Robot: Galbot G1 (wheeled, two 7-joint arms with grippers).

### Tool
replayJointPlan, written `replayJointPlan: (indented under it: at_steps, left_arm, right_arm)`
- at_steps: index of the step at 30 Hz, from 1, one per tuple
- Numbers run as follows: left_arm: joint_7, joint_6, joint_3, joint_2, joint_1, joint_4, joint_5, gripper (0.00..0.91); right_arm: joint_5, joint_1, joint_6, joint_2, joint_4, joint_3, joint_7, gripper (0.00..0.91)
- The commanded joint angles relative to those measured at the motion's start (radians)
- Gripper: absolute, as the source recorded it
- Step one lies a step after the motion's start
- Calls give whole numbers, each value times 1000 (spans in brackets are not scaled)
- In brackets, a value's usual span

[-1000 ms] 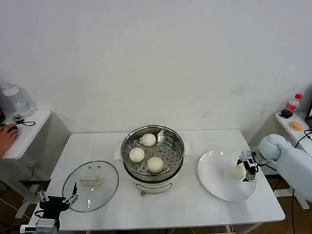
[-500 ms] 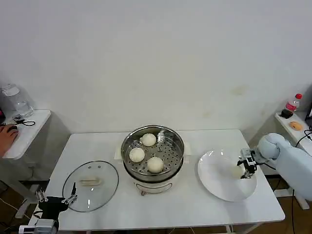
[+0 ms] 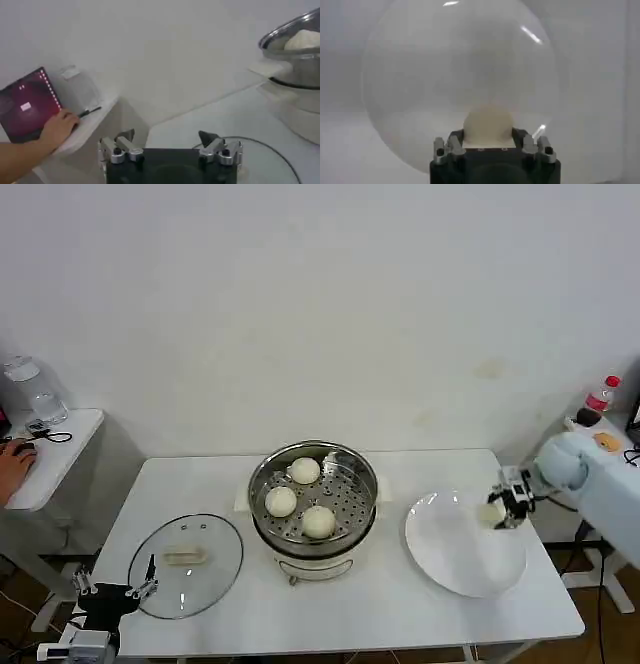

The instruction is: Take steamed baozi put them in steamer then cover it.

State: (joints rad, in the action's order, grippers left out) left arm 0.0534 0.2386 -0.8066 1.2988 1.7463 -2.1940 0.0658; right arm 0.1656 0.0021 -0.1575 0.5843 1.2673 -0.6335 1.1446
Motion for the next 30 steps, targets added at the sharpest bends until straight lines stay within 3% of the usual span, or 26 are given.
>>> replayJointPlan:
  at_steps: [1,10,19,24,30]
  left_arm:
    - [-1,2,1,-7,-2,-4,-1,907]
    - [-1,4,-9,-6,-1,-17,-2,907]
    - [-1,2,-17,10,-3,-19,-2,907]
    - [-1,1,-27,14,2,-27,-4,907]
    - [-1,2,-32,13,-3,-25,-7,907]
  right_arm:
    - [-225,397,-122,18,178,-256,-25,675]
    - [-441,605,-259,243,270,-442,-129,675]
    - [-620,582,-412,453,243,-495,-269,685]
    - [-641,511,-467,494,214,-512,-315,685]
    - [-564,449,-467,481,172,-550,-296,685]
